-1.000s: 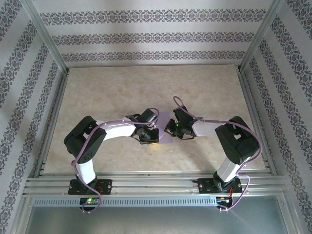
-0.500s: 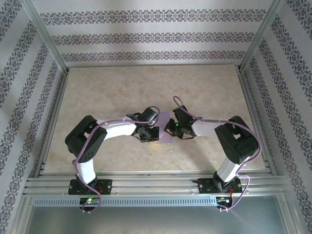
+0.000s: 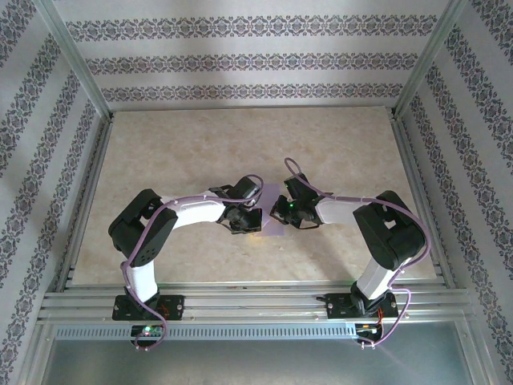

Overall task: Fold a paper plane with a square sheet of paper (pick it up from the middle)
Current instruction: Fold the triangle a second time at the center of the table.

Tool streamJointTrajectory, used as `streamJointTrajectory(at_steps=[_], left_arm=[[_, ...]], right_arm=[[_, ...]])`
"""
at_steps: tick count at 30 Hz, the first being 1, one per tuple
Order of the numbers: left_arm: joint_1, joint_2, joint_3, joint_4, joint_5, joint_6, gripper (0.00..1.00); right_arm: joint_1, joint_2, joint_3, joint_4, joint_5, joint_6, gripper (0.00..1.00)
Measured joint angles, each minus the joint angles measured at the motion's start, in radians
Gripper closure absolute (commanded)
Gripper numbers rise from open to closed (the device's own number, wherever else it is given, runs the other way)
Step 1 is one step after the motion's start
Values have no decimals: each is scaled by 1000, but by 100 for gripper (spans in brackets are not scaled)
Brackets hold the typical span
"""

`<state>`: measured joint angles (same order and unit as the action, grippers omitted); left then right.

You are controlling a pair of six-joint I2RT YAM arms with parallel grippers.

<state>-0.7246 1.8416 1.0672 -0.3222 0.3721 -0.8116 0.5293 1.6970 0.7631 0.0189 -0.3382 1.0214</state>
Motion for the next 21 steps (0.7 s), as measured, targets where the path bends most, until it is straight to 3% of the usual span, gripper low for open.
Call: streamJointTrajectory(at_steps=[8,14,21], left_arm=[[0,0,0,-1,1,12,97],[0,0,0,-1,3,16,98],[0,0,0,-1,4,16,100]], right_arm=[[7,-110,-1,10,-11,-105,99],[70,-79,-19,80,-41,-105,100],[73,-19,-37,115,-59,-82,100]])
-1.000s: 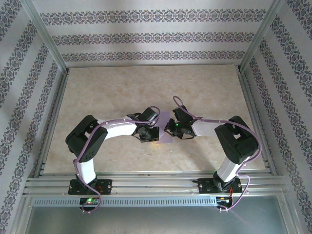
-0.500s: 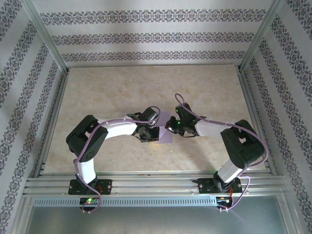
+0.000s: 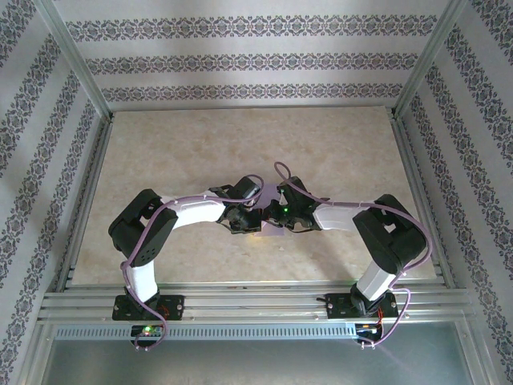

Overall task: Fold a paper plane with a square sheet of paper (pick it up from the middle)
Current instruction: Fold the triangle a second time at the center of the table.

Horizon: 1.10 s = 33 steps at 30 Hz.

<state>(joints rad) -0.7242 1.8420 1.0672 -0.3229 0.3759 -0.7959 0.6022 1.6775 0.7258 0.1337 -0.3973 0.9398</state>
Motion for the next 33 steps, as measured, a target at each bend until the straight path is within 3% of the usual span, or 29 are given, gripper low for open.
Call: streamJointTrajectory(at_steps=[22,33], left_arm=[[0,-22,-27,-11,11,10,98],[0,-84,-48,-126,3,45,98]], right_arm=[[-18,35,-16,17,-9,26,100],[-18,44,-8,19,-12,31,100]])
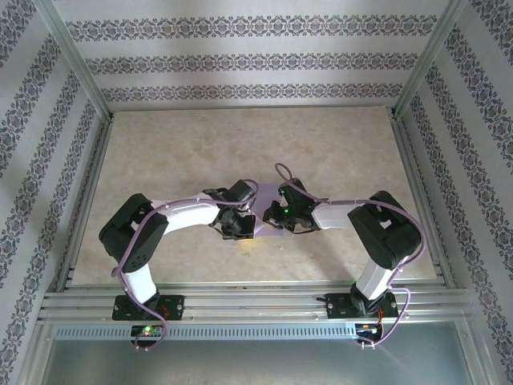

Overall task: Fold a paper plane with a square sheet of paper (pick it up from the middle)
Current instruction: Fold the triangle a second time at the center of the table.

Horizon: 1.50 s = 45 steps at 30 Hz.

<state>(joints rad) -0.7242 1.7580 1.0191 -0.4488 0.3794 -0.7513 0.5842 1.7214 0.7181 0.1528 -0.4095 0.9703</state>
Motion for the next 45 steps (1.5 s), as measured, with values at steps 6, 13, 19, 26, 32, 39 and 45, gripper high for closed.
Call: streamJointTrajectory(at_steps=[6,13,19,26,32,39,45], left_arm=[[1,-36,10,61,6,-14,98],[13,15,17,148,8,-50,98],[21,23,5,167,9,-65,99],[21,47,-16,172,14,-66,100],[26,50,-16,175,27,-66,100],[26,50,-16,176,27,-66,100],[26,50,-16,176,28,-66,100]], right_arm=[[0,1,0,2,0,3,100],[0,1,1,2,0,3,100],[0,1,1,2,0,3,100],[-13,-4,6,-8,2,3,100],[-19,-29,7,-29,5,3,100],[-4,-83,6,-32,21,3,100],[34,-55,6,-33,23,12,100]])
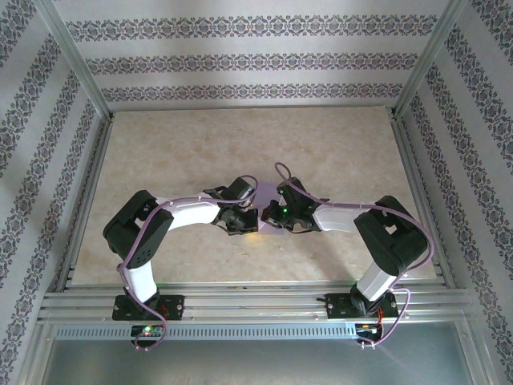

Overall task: Fold a paper plane with a square sheet of paper (pick it up from the middle)
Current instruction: Fold the triangle a second time at the center of the table.

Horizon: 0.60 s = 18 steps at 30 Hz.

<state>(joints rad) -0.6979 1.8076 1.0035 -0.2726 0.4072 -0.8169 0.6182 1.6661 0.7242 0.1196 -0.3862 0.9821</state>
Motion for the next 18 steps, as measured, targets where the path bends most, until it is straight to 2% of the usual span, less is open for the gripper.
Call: streamJointTrajectory(at_steps=[18], left_arm=[[4,0,0,3,7,-3,100]], right_arm=[[6,46,2,2,1,40,100]])
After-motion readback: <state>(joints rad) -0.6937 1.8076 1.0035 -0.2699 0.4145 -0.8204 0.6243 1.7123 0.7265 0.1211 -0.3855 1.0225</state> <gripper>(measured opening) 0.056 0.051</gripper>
